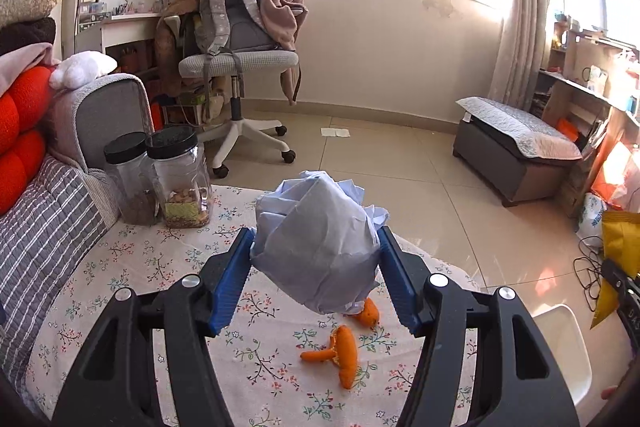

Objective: Collect trash
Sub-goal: 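Lift the packet and tissue and carry both over the white bin, then open the right tool to drop the packet while the left tool drops the tissue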

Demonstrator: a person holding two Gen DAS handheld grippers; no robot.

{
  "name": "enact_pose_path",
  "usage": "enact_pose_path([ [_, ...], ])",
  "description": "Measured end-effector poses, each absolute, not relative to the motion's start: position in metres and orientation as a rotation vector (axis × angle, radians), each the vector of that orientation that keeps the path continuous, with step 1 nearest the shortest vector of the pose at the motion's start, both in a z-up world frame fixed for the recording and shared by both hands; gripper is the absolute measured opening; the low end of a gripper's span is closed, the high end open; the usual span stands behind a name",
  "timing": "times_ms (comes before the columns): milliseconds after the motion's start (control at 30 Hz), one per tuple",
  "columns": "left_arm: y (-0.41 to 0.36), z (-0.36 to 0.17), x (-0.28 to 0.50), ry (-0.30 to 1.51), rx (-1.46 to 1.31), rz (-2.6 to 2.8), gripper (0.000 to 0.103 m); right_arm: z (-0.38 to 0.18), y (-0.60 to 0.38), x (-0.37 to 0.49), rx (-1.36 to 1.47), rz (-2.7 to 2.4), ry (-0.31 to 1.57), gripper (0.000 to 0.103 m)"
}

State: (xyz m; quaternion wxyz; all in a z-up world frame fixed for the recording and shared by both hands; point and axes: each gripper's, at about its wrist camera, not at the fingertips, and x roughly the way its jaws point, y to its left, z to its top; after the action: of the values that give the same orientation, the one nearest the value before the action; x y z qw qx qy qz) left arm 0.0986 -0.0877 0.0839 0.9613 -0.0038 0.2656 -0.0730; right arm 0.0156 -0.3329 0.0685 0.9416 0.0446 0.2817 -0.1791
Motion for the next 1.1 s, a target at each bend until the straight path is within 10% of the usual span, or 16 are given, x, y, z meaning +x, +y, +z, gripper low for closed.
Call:
enact_pose_path([
  [633, -0.223, 0.088, 0.065, 0.543, 0.079, -0.386, 0.062, 0.047, -0.410, -0.029, 0.209, -0.517, 0.633, 0.020],
  [1100, -0.304, 0.084, 0.048, 0.573, 0.111, -0.560, 0.062, 0.042, -0.452, -0.064, 0.253, -0.721, 0.618, 0.080],
])
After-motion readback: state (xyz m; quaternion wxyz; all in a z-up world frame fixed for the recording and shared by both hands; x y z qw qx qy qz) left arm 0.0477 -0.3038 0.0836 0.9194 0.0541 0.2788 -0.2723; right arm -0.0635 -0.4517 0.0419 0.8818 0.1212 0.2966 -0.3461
